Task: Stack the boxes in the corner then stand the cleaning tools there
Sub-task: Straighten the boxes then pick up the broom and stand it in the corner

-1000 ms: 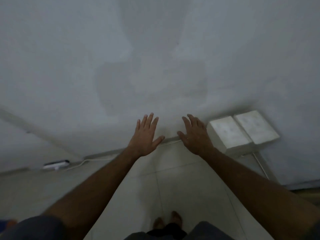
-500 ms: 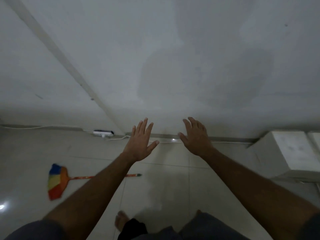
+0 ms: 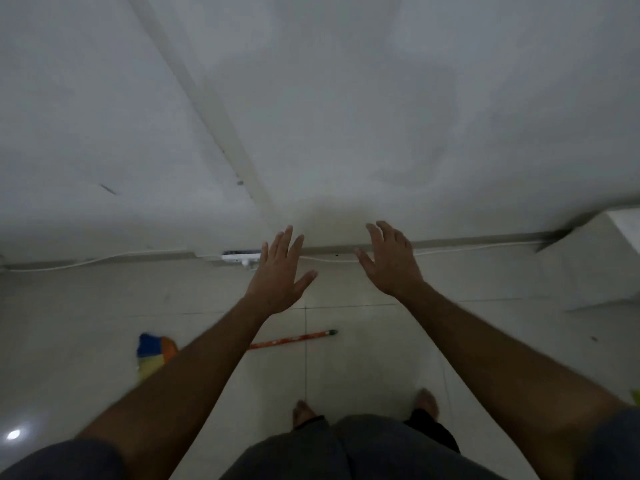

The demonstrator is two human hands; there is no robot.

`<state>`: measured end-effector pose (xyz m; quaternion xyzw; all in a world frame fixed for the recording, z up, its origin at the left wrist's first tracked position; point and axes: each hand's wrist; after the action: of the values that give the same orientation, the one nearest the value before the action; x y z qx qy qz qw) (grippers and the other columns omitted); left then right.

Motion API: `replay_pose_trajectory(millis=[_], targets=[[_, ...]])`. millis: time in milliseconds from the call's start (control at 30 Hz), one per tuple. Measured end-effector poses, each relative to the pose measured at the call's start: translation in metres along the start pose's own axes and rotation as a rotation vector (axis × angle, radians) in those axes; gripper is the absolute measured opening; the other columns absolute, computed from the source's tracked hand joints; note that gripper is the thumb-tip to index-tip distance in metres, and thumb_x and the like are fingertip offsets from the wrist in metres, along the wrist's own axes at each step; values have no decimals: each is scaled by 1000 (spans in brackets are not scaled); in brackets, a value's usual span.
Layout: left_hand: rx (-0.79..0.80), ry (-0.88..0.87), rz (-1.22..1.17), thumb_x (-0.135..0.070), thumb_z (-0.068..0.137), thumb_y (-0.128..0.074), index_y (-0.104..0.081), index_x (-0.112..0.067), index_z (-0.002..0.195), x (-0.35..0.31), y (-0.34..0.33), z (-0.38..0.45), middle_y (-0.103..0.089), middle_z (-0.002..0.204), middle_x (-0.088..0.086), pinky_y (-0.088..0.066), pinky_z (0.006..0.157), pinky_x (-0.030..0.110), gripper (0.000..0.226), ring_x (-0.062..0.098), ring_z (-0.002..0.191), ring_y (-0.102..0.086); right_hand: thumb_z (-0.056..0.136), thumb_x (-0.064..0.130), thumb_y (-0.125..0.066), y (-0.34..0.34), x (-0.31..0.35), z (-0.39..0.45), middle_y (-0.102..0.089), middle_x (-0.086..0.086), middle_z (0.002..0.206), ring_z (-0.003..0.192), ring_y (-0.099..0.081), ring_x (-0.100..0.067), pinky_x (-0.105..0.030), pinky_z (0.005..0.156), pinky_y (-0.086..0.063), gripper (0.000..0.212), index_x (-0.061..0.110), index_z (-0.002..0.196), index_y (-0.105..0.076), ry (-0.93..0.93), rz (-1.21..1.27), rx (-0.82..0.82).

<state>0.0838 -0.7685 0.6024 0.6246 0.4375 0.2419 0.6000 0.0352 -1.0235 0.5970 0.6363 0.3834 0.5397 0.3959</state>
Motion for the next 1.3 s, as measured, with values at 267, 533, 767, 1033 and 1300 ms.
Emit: replay_pose_trajectory(millis=[267,533,767,1033,1300], targets=[[4,55,-28,-68,96,-28,-9,-16,159,80,-50,-24,1,168,10,-7,124,54,84,27,155,2,102,47,-45,-79,40,14,-38,-19,153,137,-39,-38,-53,113,-34,63,8,151,-35,57,-16,68],[41,145,-38,-67,98,-27,-11,-13,160,156,-174,-30,-1,167,13,-4,123,55,84,30,154,4,104,48,-41,-222,39,38,-34,-16,157,141,-35,-34,-48,116,-31,60,13,153,-32,166,-25,191],[130,162,63,-64,98,-20,-22,-11,158,248,-308,-38,-20,164,14,-8,123,57,80,33,153,-13,107,42,-36,-383,21,57,-46,-11,145,122,-49,-32,-46,102,-43,48,18,149,-40,278,-97,291],[227,66,85,-60,99,-21,-40,-12,149,319,-452,-47,-45,150,12,-29,116,47,72,29,139,-40,107,42,-34,-549,-3,59,-47,-13,142,124,-47,-33,-46,100,-43,50,16,150,-37,368,-178,426],[179,-3,102,-59,100,-30,-48,-12,143,354,-576,-29,-52,142,11,-39,109,44,66,30,132,-47,107,39,-38,-684,-32,64,-45,-16,141,123,-44,-35,-46,99,-40,48,13,148,-39,418,-187,447]])
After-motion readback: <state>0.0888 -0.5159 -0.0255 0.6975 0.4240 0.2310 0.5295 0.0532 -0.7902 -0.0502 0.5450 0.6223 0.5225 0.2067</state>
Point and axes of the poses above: each hand's wrist, its own z-axis towards the middle knuckle, its own y-axis out of the back of the hand, x = y × z
